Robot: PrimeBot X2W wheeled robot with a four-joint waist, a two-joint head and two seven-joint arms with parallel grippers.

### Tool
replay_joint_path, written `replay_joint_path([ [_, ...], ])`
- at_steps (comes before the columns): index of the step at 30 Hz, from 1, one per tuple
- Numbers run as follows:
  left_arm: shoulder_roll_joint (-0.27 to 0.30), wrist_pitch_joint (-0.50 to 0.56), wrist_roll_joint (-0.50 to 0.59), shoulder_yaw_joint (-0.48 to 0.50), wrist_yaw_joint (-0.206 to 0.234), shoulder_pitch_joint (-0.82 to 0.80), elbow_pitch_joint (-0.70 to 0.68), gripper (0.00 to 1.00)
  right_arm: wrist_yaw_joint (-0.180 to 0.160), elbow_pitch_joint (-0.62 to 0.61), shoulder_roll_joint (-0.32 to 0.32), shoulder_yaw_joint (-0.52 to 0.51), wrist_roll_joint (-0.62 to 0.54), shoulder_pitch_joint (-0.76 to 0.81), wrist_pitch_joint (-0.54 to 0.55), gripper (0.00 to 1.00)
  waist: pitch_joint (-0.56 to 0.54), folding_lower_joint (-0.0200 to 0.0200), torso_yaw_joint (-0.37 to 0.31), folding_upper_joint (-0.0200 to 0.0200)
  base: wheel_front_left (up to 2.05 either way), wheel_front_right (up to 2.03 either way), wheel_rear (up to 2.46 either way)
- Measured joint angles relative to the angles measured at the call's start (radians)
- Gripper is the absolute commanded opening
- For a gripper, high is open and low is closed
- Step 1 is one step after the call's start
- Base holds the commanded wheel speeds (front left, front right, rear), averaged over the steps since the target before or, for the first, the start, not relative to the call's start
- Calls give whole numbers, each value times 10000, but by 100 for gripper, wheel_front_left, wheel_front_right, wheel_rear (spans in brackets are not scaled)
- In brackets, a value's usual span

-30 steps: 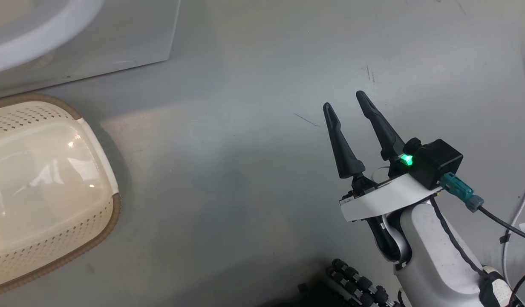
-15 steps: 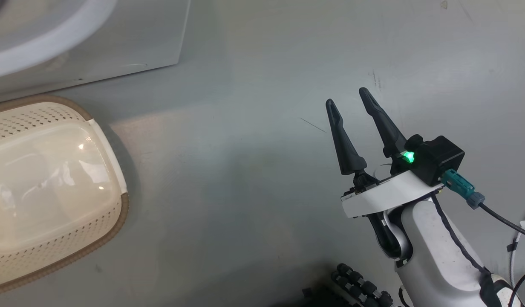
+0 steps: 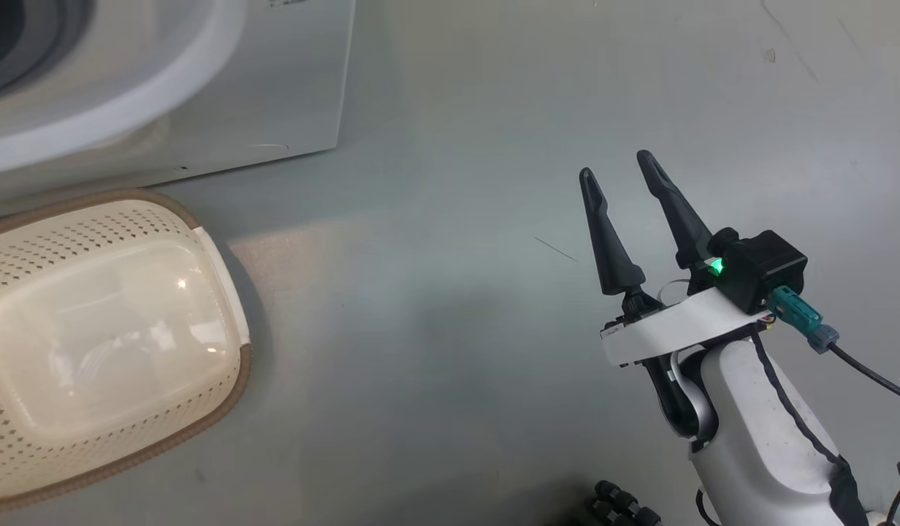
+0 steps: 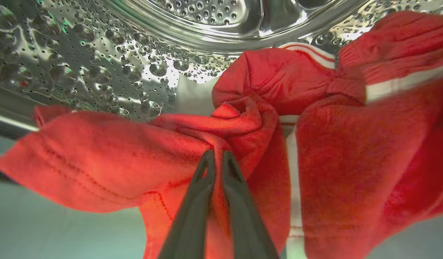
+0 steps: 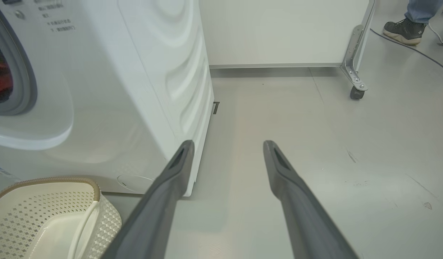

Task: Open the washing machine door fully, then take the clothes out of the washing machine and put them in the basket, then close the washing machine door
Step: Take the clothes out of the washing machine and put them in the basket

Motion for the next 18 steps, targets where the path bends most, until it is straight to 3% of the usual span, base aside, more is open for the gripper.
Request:
replay_joint_path([
  [15, -1097, -1910, -698, 153, -17, 1557, 848, 0, 10, 428, -176, -867, -462, 470, 0, 100, -1649, 0, 743, 0, 0, 0, 0],
  [18, -1296, -2355, -809, 151, -238, 1945, 926, 0, 12, 523, -215, -966, -500, 717, 0, 100, -2018, 0, 930, 0, 0, 0, 0],
])
